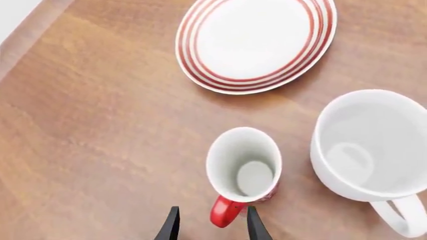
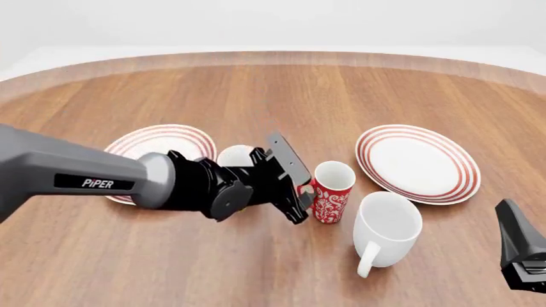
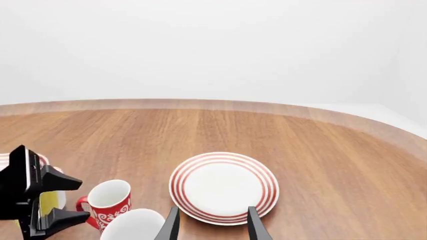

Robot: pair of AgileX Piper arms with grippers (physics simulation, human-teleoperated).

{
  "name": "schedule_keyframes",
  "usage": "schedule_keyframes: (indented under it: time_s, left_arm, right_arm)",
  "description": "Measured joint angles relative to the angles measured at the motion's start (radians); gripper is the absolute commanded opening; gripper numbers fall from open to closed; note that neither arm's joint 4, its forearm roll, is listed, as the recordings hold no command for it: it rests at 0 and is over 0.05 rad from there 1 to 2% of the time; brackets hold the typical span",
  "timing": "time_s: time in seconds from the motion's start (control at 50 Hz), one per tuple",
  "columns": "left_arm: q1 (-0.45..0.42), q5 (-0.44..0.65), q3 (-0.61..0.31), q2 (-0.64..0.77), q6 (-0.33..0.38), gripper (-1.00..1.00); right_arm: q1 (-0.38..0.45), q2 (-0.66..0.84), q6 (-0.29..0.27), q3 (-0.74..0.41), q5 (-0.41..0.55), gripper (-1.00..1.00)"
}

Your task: Put the red mug on the left plate.

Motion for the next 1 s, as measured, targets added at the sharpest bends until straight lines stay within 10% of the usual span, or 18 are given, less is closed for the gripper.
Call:
schedule_keyframes:
  time_s: [1.0]
  left_arm:
    - [0.059, 0.107, 0.047, -0.258, 0.045, -1.00]
  right_arm:
    - [0.000, 0.000, 0.000, 0.000, 0.000, 1.00]
